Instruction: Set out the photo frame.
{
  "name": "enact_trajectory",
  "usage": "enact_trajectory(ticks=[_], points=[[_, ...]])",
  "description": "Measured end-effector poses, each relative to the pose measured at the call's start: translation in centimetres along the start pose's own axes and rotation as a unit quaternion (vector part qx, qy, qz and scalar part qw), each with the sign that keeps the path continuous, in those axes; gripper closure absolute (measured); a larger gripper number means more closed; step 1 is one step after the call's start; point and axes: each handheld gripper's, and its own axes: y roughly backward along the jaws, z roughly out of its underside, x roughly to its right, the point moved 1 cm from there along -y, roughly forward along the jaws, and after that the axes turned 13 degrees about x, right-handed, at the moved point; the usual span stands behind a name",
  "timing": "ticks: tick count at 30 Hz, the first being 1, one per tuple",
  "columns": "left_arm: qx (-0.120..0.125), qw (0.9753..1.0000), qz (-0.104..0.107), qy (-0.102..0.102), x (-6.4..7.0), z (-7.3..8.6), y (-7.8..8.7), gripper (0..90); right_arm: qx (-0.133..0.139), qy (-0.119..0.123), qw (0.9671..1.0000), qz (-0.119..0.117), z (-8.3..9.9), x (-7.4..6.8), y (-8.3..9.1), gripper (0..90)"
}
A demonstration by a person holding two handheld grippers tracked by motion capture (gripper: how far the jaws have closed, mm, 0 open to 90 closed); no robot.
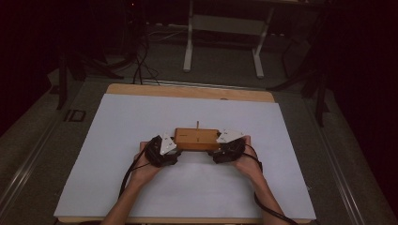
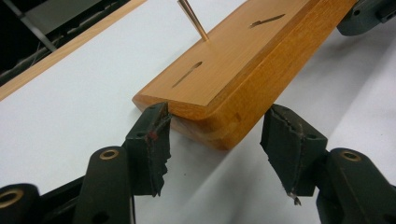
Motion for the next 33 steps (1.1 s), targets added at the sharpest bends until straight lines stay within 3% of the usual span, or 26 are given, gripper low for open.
enact_trajectory(ticks=[11,17,33], points=[[0.001,0.9999,0.006,0.008,-0.8,-0.3,-0.2,45.7,0.002,-0.009,0.9999,-0.009,-0.4,0.7,-0.1,24.7],[0.008,0.9995,0.011,0.030,-1.6,-0.7,-0.9,40.2,0.008,-0.027,0.9995,-0.016,-0.7,1.5,-0.1,26.7],[0.027,0.9988,0.025,0.033,-3.3,-1.4,-2.2,39.0,0.020,-0.064,0.9974,-0.026,-1.3,3.0,-0.2,31.0]])
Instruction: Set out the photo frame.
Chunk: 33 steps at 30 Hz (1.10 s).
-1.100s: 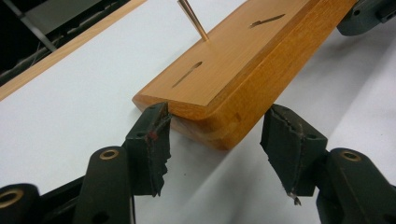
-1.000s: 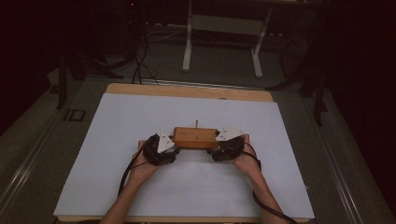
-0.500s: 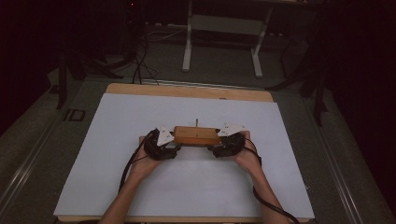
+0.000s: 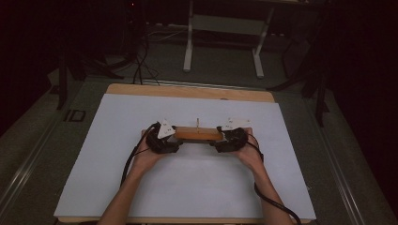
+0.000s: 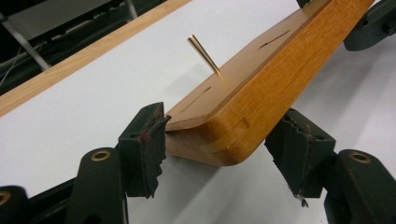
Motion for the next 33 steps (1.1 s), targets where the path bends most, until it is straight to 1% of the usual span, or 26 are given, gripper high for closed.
enact_trajectory(ticks=[3,4,5,6,7,8,12,14,20,21,26,30,31,33], points=[[0.002,1.0000,-0.004,0.000,-0.2,0.0,-0.1,41.0,0.001,-0.003,1.0000,-0.002,-0.1,0.2,0.0,32.8],[0.002,1.0000,-0.003,0.000,-0.4,-0.1,-0.2,43.1,0.005,-0.003,1.0000,-0.003,-0.3,0.3,-0.1,34.6],[0.004,1.0000,-0.004,0.003,-0.5,-0.1,-0.2,43.1,0.005,-0.003,1.0000,-0.003,-0.3,0.3,-0.1,34.6],[0.004,1.0000,-0.005,0.005,-0.7,-0.1,-0.3,44.9,0.007,-0.004,1.0000,-0.004,-0.5,0.5,-0.1,36.1],[0.003,1.0000,-0.003,0.003,-0.8,-0.1,-0.3,44.9,0.007,-0.004,1.0000,-0.004,-0.5,0.5,-0.1,36.1],[0.004,1.0000,-0.005,0.003,-0.9,-0.2,-0.5,45.6,0.009,-0.009,0.9999,-0.006,-0.6,0.7,-0.2,36.4],[0.002,1.0000,-0.005,0.001,-1.1,-0.3,-0.7,47.1,0.013,-0.016,0.9997,-0.009,-0.7,1.1,-0.3,37.1],[0.005,0.9999,-0.009,0.004,-1.3,-0.3,-0.9,47.4,0.013,-0.018,0.9997,-0.011,-0.8,1.3,-0.3,37.5],[0.002,0.9999,-0.011,0.008,-1.5,-0.3,-1.3,47.5,0.018,-0.023,0.9995,-0.011,-0.9,1.6,-0.5,38.4],[0.000,0.9999,-0.011,0.008,-1.6,-0.3,-1.5,47.8,0.019,-0.023,0.9995,-0.011,-1.0,1.9,-0.6,39.3],[-0.005,0.9999,-0.010,0.010,-1.9,-0.2,-2.0,47.8,0.020,-0.021,0.9995,-0.010,-1.0,2.1,-0.7,40.3],[-0.012,0.9999,-0.004,0.006,-1.9,-0.2,-2.8,47.3,0.016,-0.019,0.9997,-0.004,-0.7,2.4,-1.0,42.0],[-0.012,0.9999,-0.005,0.006,-1.9,-0.2,-2.9,47.2,0.016,-0.020,0.9997,-0.002,-0.5,2.6,-1.1,42.6],[-0.011,0.9999,-0.006,0.010,-2.0,-0.1,-2.9,47.2,0.019,-0.023,0.9996,-0.001,-0.5,2.7,-1.2,42.9]])
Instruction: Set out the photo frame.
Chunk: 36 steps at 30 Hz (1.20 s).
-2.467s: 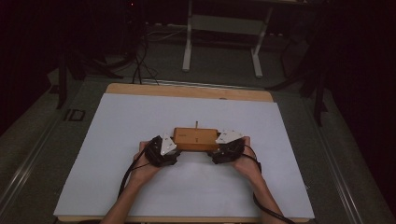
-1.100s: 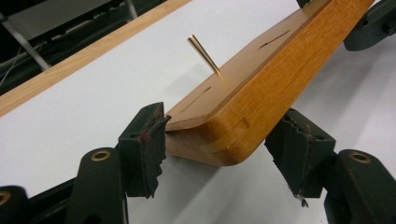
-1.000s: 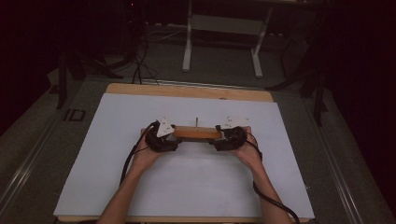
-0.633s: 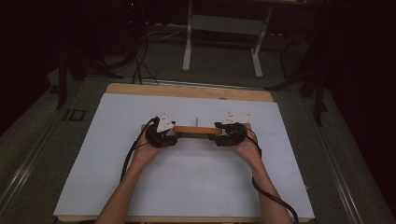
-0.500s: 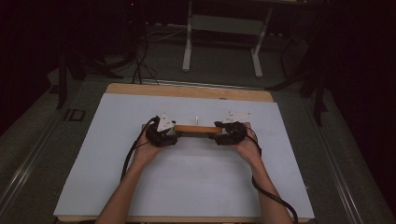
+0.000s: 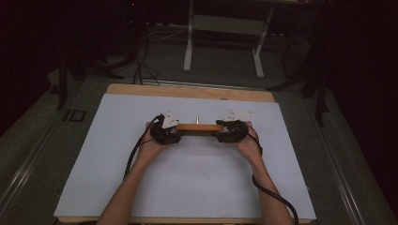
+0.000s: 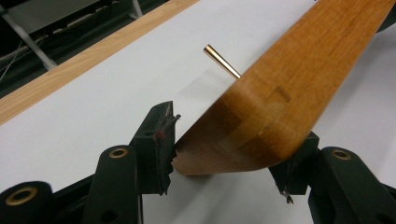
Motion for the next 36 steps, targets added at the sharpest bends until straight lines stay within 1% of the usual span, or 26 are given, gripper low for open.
enact_trajectory(ticks=[3,5,12,13,15,18,23,27,28,30,32,34,36], points=[[0.001,1.0000,0.001,-0.001,-0.1,0.0,0.0,47.7,0.000,-0.009,0.9999,-0.008,0.0,0.4,-0.1,42.9],[-0.002,1.0000,-0.002,-0.002,-0.2,0.1,-0.1,48.3,0.002,-0.017,0.9998,-0.013,0.1,0.6,-0.1,42.9],[-0.006,0.9999,-0.009,-0.002,-0.3,0.2,-0.6,49.1,0.007,-0.034,0.9992,-0.018,0.4,1.3,-0.3,43.1],[-0.007,0.9999,-0.009,-0.003,-0.2,0.3,-0.6,49.0,0.006,-0.037,0.9991,-0.018,0.6,1.4,-0.4,43.2],[-0.009,0.9999,-0.011,-0.003,-0.2,0.3,-0.8,48.6,-0.004,-0.036,0.9992,-0.017,0.9,1.7,-0.6,43.8],[-0.009,0.9999,-0.011,0.002,-0.2,0.4,-0.9,48.1,-0.012,-0.037,0.9991,-0.017,1.3,2.0,-0.9,44.4],[-0.006,0.9999,-0.013,0.005,-0.3,0.5,-1.0,48.1,-0.008,-0.043,0.9990,-0.013,1.4,2.1,-0.9,45.2],[-0.006,0.9998,-0.017,0.004,-0.4,0.4,-1.0,48.0,-0.014,-0.048,0.9987,-0.009,1.2,1.9,-0.8,47.0],[-0.006,0.9998,-0.018,0.008,-0.4,0.3,-1.0,48.1,-0.014,-0.052,0.9985,-0.008,1.1,1.9,-0.8,47.7],[-0.006,0.9998,-0.013,0.017,-0.5,0.3,-0.9,49.0,-0.009,-0.067,0.9977,-0.009,1.2,2.0,-0.7,49.6],[-0.004,0.9994,0.002,0.036,-0.7,0.5,-0.8,49.9,0.002,-0.091,0.9958,-0.010,1.4,2.2,-0.4,51.6],[-0.002,0.9991,0.007,0.041,-0.7,0.6,-0.6,50.8,0.011,-0.103,0.9946,-0.011,1.7,2.3,-0.3,51.6],[-0.006,0.9989,0.012,0.045,-0.7,0.5,-0.4,50.7,0.015,-0.108,0.9939,-0.013,1.9,2.1,-0.1,51.8]])
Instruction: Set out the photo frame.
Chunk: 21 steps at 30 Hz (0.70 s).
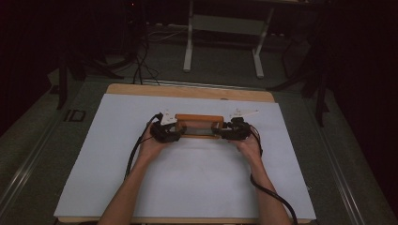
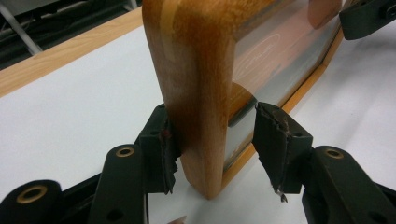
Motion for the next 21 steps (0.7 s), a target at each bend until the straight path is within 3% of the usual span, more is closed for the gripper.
enact_trajectory(ticks=[5,9,13,21], points=[[-0.006,0.9999,0.006,0.009,0.1,0.1,0.6,50.8,-0.003,-0.003,1.0000,-0.002,0.1,-0.7,0.2,52.3],[-0.013,0.9994,0.012,0.030,0.4,0.4,2.0,51.2,-0.011,-0.013,0.9998,-0.008,0.2,-1.8,0.3,52.4],[-0.021,0.9981,0.025,0.053,0.7,0.7,3.3,52.5,-0.026,-0.024,0.9992,-0.017,0.2,-2.8,0.5,52.9],[-0.038,0.9957,0.046,0.070,1.6,0.8,4.7,52.8,-0.059,-0.027,0.9976,-0.023,0.3,-4.6,1.3,53.6]])
